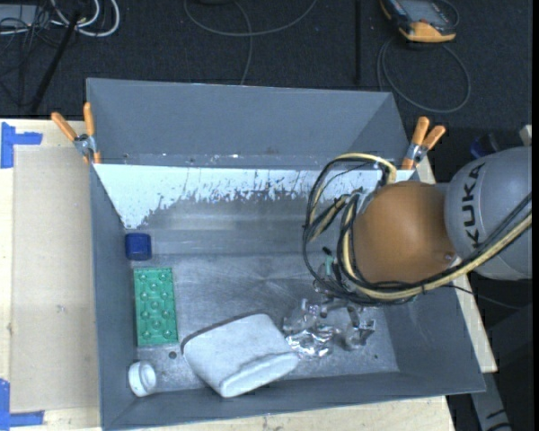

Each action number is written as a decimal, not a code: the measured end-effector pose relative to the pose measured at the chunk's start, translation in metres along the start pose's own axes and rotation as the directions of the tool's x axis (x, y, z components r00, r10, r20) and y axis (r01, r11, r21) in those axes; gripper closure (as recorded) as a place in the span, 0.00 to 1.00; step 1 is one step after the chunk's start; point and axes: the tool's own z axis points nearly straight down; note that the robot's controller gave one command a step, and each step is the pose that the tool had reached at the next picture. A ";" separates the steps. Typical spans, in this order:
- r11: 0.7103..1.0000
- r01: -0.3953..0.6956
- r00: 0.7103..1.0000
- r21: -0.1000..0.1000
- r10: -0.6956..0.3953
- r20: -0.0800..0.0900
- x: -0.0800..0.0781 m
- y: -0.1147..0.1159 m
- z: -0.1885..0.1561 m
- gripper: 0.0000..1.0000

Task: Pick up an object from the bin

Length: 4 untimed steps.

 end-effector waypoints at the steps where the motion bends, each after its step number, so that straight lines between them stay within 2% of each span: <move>1: 0.993 -0.113 0.994 0.013 0.113 0.007 0.029 0.030 0.000 0.00; 2: 0.994 -0.110 0.994 0.013 0.110 0.006 0.028 0.030 -0.002 1.00; 3: 0.994 -0.111 0.994 0.002 0.111 -0.001 0.027 0.030 -0.025 1.00; 4: 0.994 -0.113 0.994 0.001 0.113 -0.002 0.025 0.030 -0.042 1.00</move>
Offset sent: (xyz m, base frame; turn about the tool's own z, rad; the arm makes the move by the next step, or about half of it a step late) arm -0.0422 -0.0201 -0.0032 0.1143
